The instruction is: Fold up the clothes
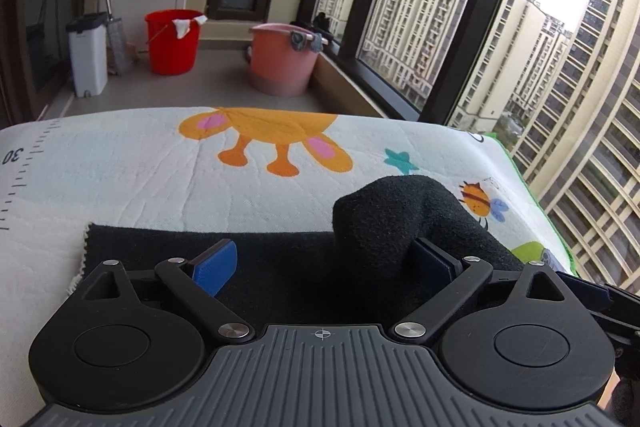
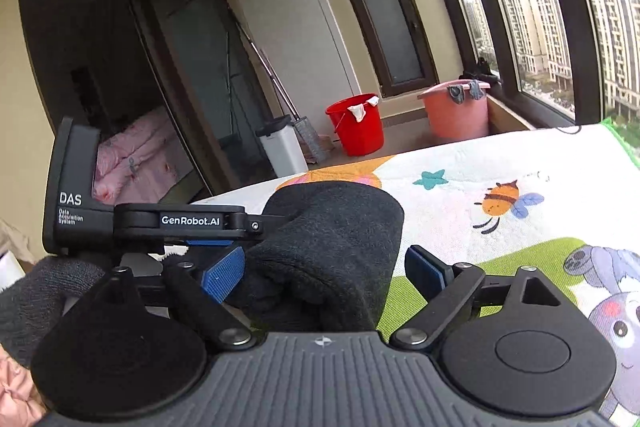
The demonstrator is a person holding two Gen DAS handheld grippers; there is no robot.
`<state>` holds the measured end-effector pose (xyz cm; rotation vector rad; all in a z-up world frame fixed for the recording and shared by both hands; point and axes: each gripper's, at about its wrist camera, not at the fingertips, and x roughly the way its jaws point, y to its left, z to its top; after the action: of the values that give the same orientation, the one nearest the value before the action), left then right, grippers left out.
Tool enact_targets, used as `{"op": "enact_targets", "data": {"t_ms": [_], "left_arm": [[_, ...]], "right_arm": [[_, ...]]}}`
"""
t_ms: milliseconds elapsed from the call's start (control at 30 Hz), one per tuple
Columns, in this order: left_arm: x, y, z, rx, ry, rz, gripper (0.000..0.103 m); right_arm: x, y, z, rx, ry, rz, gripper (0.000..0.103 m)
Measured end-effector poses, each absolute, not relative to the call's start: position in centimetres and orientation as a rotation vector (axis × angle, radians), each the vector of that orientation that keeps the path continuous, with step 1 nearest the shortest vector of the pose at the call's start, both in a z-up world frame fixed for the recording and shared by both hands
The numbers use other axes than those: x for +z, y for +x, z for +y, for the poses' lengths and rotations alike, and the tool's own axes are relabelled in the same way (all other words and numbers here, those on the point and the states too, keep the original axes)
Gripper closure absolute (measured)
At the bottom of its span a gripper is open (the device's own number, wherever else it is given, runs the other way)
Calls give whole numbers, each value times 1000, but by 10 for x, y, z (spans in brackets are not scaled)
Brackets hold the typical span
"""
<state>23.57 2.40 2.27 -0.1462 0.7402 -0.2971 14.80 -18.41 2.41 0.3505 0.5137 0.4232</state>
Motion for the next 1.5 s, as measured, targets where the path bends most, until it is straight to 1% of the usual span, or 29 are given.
{"op": "enact_targets", "data": {"t_ms": [133,200,333,500,667,700,733,800,867,900,933,967,1000,1100,1133,1200,1233,1267,1367,1500], "left_arm": [[20,234,32,-300,-180,749,4],[20,232,35,-306,-191,746,4],[26,223,46,-315,-232,733,6],[49,200,87,-157,-196,629,6],[29,205,121,-21,-211,714,5],[23,206,122,3,-203,725,5],[18,207,122,14,-195,728,5],[9,209,118,16,-171,727,6],[2,213,112,4,-149,731,6],[-1,214,109,1,-144,729,6],[-2,215,106,7,-141,724,7],[-4,217,104,10,-144,721,17],[-5,218,102,6,-155,718,23],[-5,219,95,-1,-131,711,27],[-4,218,94,-8,-132,711,30],[-3,216,94,-24,-136,710,38],[-2,215,95,-34,-144,711,46],[-1,212,95,-45,-148,716,50],[2,204,96,-77,-143,732,58],[5,187,99,-114,-181,764,58]], "right_arm": [[-2,163,-225,428,711,596,15],[-14,169,-230,439,814,624,15],[-29,183,-209,486,896,678,15],[-27,186,-195,476,801,658,16],[-37,183,-198,483,811,628,16],[-38,182,-198,483,804,618,15],[-39,182,-197,479,796,609,12],[-39,182,-195,477,767,582,10],[-37,180,-193,464,719,562,5],[-36,178,-193,461,691,551,4],[-35,177,-192,458,664,540,3],[-35,177,-193,458,658,535,3],[-35,177,-195,463,663,535,3],[-36,179,-196,472,667,533,2],[-36,179,-196,475,667,533,1],[-36,179,-196,480,663,531,1],[-37,179,-196,483,662,530,1],[-37,177,-197,486,663,529,1],[-38,177,-198,489,667,527,1],[-39,175,-198,494,672,526,1]]}}
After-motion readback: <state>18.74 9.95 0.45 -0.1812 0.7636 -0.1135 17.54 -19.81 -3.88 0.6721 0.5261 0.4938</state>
